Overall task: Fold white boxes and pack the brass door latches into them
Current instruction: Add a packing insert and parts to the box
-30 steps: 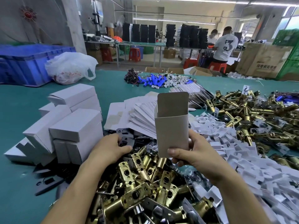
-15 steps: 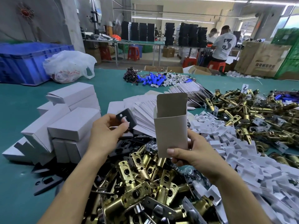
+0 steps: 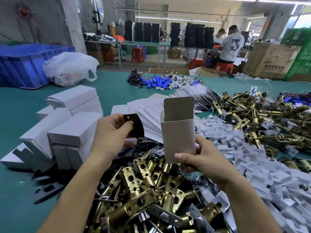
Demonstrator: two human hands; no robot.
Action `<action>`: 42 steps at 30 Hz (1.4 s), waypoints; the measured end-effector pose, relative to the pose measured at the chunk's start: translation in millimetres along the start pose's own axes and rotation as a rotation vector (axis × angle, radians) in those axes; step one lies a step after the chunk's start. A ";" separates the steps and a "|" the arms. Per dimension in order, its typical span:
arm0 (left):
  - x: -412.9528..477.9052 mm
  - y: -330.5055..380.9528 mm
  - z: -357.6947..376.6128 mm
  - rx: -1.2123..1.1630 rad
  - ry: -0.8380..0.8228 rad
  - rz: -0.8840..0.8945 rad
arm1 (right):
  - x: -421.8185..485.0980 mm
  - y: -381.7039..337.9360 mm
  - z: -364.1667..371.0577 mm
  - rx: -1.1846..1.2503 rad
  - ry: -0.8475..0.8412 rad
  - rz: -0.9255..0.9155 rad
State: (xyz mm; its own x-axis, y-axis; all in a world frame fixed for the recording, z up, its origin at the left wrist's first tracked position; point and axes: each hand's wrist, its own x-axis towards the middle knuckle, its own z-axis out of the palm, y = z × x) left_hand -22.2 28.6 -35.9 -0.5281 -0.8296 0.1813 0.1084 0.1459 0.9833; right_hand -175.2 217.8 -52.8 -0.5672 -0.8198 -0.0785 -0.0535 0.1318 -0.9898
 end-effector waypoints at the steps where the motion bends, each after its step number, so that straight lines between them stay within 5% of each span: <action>1: -0.3 2.2 0.0 0.085 0.010 0.005 | 0.1 0.3 0.1 -0.002 0.000 0.000; 6: -0.2 1.7 2.4 0.422 0.002 0.012 | 0.5 0.6 0.1 -0.020 0.004 -0.002; 13: -4.2 3.1 9.2 0.080 -0.170 -0.313 | 0.5 1.1 -0.4 -0.013 0.000 -0.012; 18: -6.5 0.4 9.7 -0.075 -0.266 -0.317 | 1.0 2.0 -1.5 -0.013 -0.007 -0.014; 21: -4.9 3.8 8.1 -0.089 -0.122 -0.195 | 1.4 2.6 -1.9 -0.005 0.003 -0.014; 25: -7.9 17.6 4.9 -0.023 0.053 0.204 | 1.5 2.0 -2.5 -0.026 0.007 -0.014; 30: -26.8 36.2 14.8 0.003 -0.057 0.554 | -0.1 -0.7 -1.8 -0.006 -0.020 -0.025; 36: -36.3 34.5 30.8 0.290 0.023 0.671 | -4.9 -5.9 -2.4 -0.095 -0.164 -0.058; 42: -36.3 34.6 28.4 0.357 0.135 0.602 | -7.5 -7.4 -0.7 -0.096 -0.286 -0.037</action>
State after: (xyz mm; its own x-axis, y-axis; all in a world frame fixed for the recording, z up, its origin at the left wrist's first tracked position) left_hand -23.2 79.0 -8.1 -0.3517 -0.6059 0.7136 0.0537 0.7480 0.6615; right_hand -171.1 223.3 -44.8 -0.3093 -0.9470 -0.0869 -0.1551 0.1404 -0.9779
